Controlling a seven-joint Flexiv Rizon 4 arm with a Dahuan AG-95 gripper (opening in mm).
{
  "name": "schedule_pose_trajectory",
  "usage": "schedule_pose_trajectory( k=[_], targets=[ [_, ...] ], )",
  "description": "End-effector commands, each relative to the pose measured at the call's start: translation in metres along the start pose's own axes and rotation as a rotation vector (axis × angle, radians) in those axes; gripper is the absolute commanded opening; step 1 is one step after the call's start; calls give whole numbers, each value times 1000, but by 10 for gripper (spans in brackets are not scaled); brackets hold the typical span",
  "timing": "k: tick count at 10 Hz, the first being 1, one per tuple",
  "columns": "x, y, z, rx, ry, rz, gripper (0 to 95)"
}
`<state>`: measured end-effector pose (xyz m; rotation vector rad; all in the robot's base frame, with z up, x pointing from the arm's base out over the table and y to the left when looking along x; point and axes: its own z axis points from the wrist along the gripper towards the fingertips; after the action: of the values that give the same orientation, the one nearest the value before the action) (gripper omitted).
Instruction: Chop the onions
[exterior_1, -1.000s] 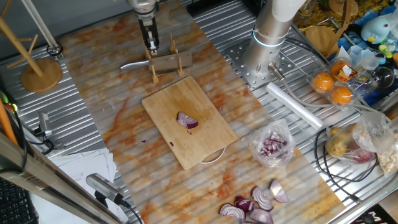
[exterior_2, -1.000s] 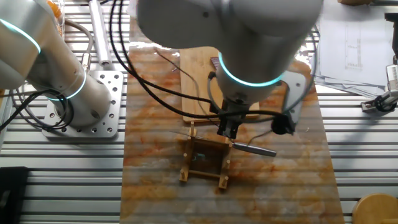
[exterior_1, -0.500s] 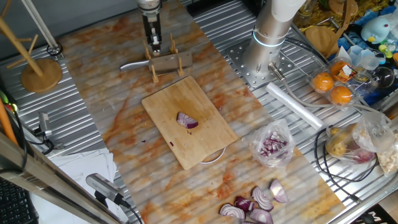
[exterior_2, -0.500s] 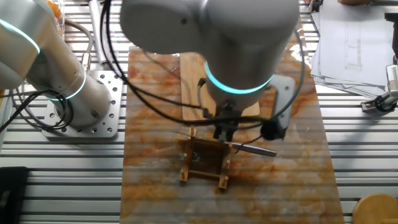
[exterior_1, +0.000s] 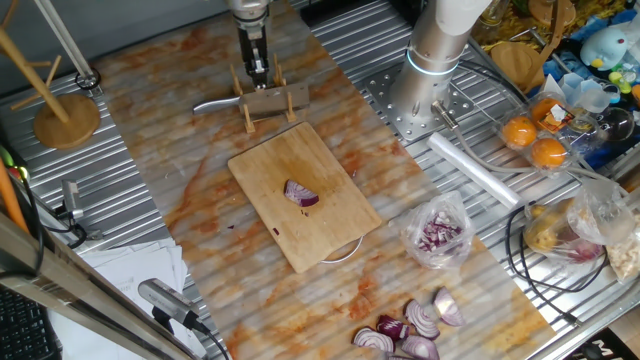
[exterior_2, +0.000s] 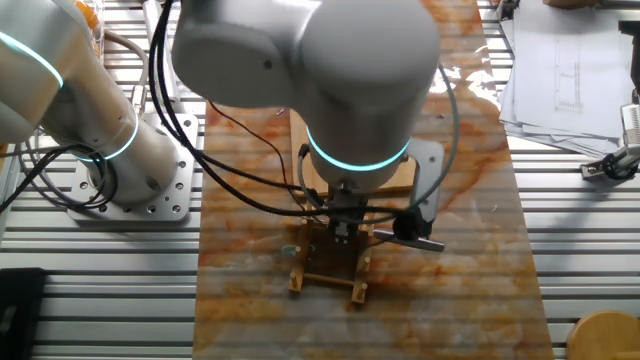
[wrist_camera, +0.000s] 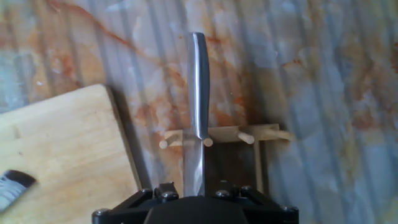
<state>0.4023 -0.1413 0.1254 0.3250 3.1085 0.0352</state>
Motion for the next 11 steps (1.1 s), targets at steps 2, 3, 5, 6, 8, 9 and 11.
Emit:
schedule_pose_trajectory(
  k=[2,3,5,6,8,9,11],
  targets=[
    [-1,-1,8,1,0,-5,380],
    [-1,-1,12,0,2,-8,380],
    [-1,-2,19,2,2,-10,380],
    [-1,-2,21,2,3,-11,380],
    [-1,-3,30,2,2,-16,380],
    [-1,-3,33,1,1,-19,380],
    [-1,-3,41,1,1,-21,380]
  ],
)
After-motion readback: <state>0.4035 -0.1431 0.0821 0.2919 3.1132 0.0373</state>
